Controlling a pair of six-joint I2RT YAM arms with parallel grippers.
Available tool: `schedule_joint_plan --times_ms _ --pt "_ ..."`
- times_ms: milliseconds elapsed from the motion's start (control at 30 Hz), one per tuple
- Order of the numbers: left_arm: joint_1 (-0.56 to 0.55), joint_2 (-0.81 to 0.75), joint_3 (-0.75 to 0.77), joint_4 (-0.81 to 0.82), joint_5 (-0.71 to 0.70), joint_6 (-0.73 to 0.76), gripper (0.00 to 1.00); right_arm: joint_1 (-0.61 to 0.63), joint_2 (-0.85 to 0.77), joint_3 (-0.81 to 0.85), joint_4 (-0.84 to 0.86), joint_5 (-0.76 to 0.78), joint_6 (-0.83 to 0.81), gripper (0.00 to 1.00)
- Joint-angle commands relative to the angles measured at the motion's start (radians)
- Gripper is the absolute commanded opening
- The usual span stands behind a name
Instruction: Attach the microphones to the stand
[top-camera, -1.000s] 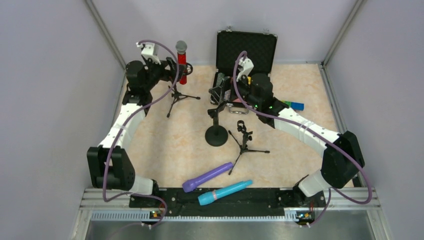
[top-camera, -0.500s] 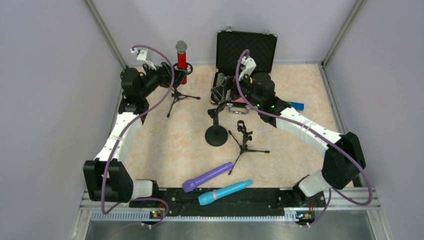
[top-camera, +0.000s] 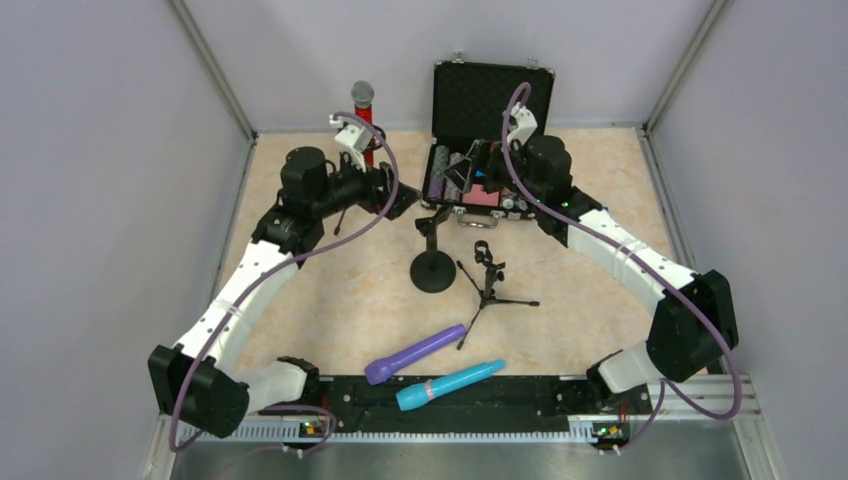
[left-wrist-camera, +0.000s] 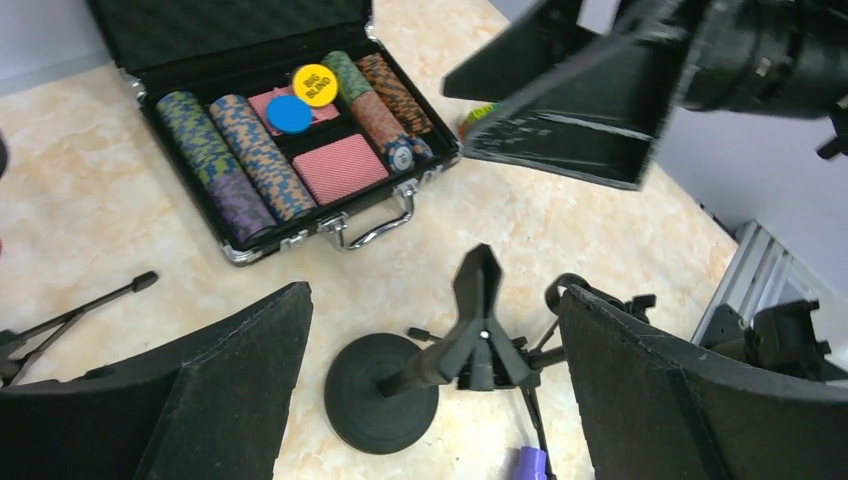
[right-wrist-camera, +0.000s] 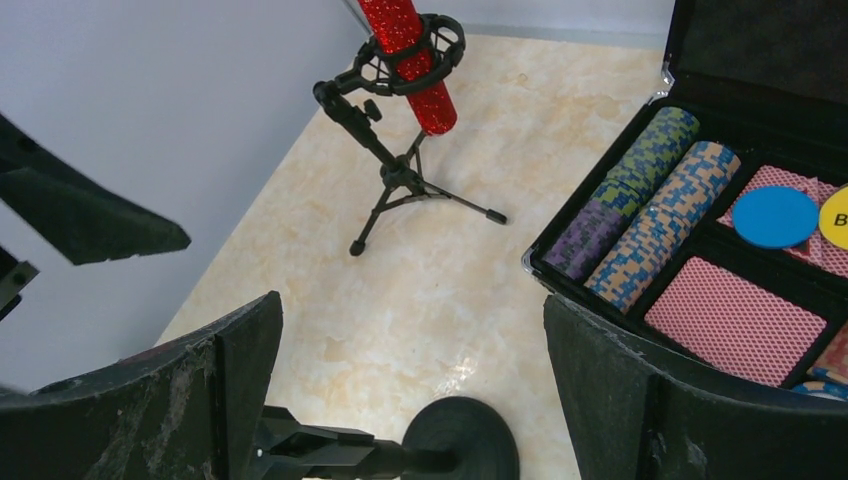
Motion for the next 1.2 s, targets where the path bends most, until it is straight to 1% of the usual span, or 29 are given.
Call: schedule_joint_plan --times_ms 0,133,300,467,567,700,733,800,867,967,1067,1167 --pt "-0.101 -0.032 0.006 -0.080 -0.095 0.110 0.97 -0.018 -0.052 -0.002 -0.013 -0.018 0.012 0.99" --pt "-0.210 -0.009 0.009 -0.115 -0.179 0.154 0.95 -0.023 -0.070 -0.022 -0.024 -0.008 -0.001 0.99" --pt "-0.325 0.048 0.024 -0.153 -0.317 0.210 0.94 -0.031 -0.077 -0.033 -0.054 -0.001 -0.007 0.99" --pt "-0.371 0.104 0.024 -0.150 -0.445 0.216 0.91 -0.032 -0.086 -0.043 -0.060 0.002 -0.007 0.99" --pt "-0.388 0.125 0.021 -0.146 -0.469 0.244 0.87 -0.033 -0.091 -0.045 -0.061 0.008 -0.014 0.99" --pt "-0.397 0.140 0.015 -0.157 -0.490 0.294 0.80 -0.037 -0.092 -0.045 -0.062 0.008 -0.020 0.99" --pt "-0.398 0.141 0.012 -0.161 -0.494 0.299 0.77 -0.037 -0.091 -0.043 -0.061 0.008 -0.019 0.99" --pt "-0.397 0.143 0.007 -0.165 -0.496 0.320 0.68 -0.038 -0.089 -0.044 -0.060 0.008 -0.018 0.99" --pt "-0.397 0.145 0.005 -0.169 -0.494 0.328 0.62 -0.039 -0.086 -0.043 -0.060 0.008 -0.017 0.99" --pt "-0.398 0.145 0.005 -0.170 -0.478 0.341 0.51 -0.038 -0.085 -0.042 -0.060 0.006 -0.014 0.99" --pt "-0.397 0.145 0.008 -0.167 -0.489 0.342 0.38 -0.039 -0.086 -0.041 -0.060 0.006 -0.015 0.99" --pt "-0.397 0.142 0.008 -0.168 -0.511 0.351 0.30 -0.038 -0.087 -0.041 -0.060 0.007 -0.017 0.99"
